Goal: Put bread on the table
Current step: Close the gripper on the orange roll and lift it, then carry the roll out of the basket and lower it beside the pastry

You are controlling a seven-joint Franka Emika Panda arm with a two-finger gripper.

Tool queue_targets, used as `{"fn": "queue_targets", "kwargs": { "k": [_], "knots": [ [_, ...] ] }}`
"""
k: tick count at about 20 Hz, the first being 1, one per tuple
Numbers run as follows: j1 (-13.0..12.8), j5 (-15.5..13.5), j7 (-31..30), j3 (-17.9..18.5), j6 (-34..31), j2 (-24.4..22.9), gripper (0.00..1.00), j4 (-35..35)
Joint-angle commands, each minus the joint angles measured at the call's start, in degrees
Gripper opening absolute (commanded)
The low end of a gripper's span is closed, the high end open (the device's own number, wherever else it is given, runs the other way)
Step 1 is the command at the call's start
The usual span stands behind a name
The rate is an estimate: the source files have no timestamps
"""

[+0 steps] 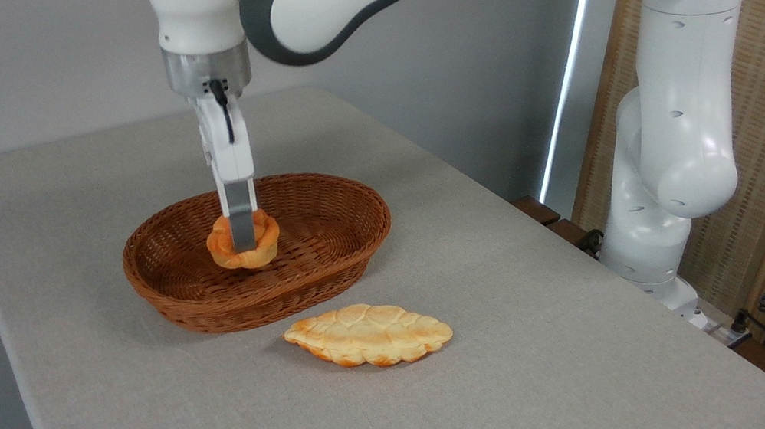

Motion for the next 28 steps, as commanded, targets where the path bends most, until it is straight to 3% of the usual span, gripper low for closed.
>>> {"fn": "queue_targets", "kwargs": {
  "k": [1, 9, 14, 16, 18, 19, 20, 28],
  "knots": [
    [0.0, -0.9, -0.8, 1.6, -2.9, -1.3, 0.30, 1.9],
    [-0.1, -1.6, -0.1, 10.8, -6.7, -4.2, 0.36, 4.9],
    [0.0, -1.2, 0.6, 16.6, -6.6, -2.9, 0.38, 4.5],
    [0.1, -1.2, 2.5, 19.1, -6.6, -1.5, 0.45, 4.4],
    [0.1, -1.1, 2.6, 20.4, -6.6, -0.3, 0.79, 4.2],
    [1.0, -1.1, 2.6, 20.8, -6.6, 0.2, 0.93, 4.1],
    [2.5, -1.1, 2.7, 20.8, -6.7, 0.9, 1.00, 4.1],
    [3.0, -1.0, 2.8, 20.8, -6.6, 1.7, 1.00, 2.7]
  ]
}}
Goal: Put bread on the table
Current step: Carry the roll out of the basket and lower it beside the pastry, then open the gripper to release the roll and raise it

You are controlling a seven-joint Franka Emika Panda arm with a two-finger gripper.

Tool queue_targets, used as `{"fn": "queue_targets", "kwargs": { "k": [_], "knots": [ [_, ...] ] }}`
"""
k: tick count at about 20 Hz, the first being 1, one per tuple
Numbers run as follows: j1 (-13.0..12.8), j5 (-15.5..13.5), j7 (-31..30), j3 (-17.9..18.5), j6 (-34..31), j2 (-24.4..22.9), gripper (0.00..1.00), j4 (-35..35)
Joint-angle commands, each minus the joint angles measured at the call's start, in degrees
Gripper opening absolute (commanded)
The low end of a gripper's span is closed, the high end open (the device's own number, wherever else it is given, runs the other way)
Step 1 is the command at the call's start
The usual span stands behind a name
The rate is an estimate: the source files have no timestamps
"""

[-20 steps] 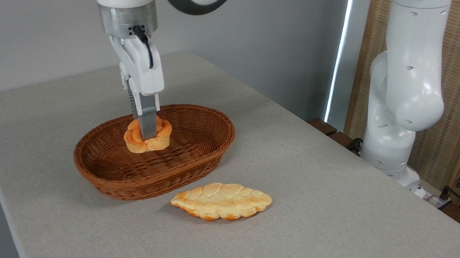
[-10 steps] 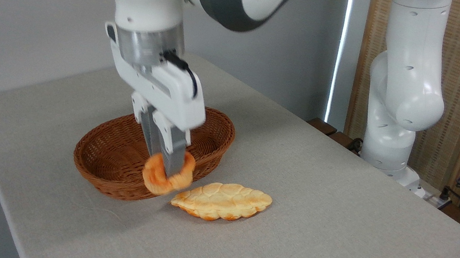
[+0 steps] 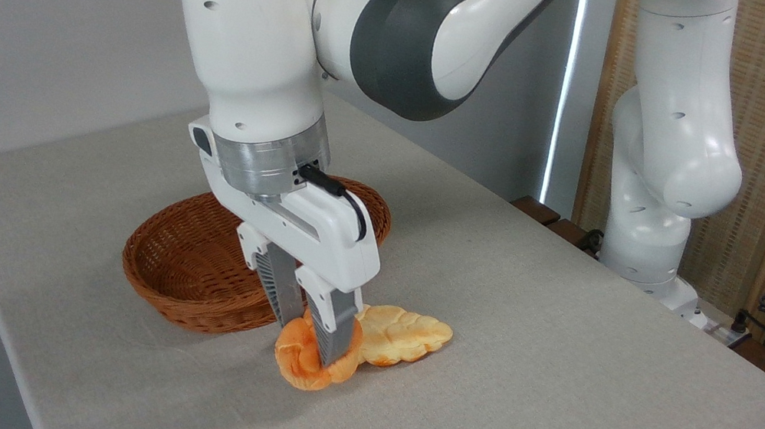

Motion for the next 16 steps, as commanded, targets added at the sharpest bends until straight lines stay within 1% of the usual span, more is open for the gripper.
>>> {"fn": "queue_targets", "kwargs": {
  "k": [1, 5, 7, 12, 16],
  "knots": [
    [-0.4, -0.5, 0.6, 0.4, -0.9, -0.4, 1.00, -0.1],
    [-0.4, -0.4, 1.1, 0.4, -0.7, -0.4, 1.00, 0.0],
    [-0.4, -0.4, 1.1, 0.1, -0.3, -1.3, 1.00, 0.6],
    [-1.0, -0.4, 1.0, -0.1, 0.0, -5.3, 1.00, 3.5],
    [-0.9, -0.5, 1.2, -0.1, 0.0, -9.3, 1.00, 4.2]
  ]
}}
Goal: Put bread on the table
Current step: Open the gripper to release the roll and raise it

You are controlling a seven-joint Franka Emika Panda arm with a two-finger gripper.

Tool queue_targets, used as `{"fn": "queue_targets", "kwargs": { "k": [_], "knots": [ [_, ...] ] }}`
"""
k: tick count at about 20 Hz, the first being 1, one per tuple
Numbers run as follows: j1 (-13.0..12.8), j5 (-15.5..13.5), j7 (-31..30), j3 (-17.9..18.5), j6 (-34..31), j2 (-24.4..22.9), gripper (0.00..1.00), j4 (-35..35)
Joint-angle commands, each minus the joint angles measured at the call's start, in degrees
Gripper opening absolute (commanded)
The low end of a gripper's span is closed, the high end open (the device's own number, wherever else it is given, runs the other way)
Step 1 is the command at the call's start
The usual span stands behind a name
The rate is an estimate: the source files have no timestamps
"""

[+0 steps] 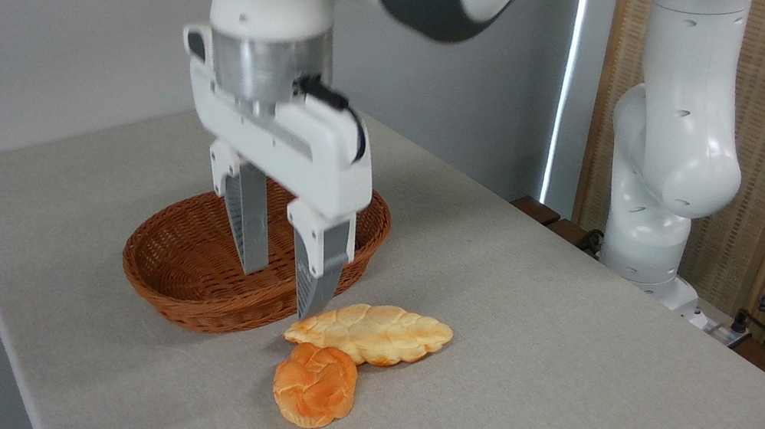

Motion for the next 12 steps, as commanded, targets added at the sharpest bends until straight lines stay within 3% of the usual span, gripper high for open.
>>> {"fn": "queue_targets", "kwargs": {
  "k": [1, 4, 12],
  "knots": [
    [-0.2, -0.6, 1.0, -0.2, -0.3, -4.3, 1.00, 1.1],
    [0.0, 0.8, 0.8, -3.7, -1.1, -4.2, 1.00, 2.0],
    [0.1, 1.6, 0.9, -4.0, -1.9, -3.8, 1.00, 1.8]
  ]
}}
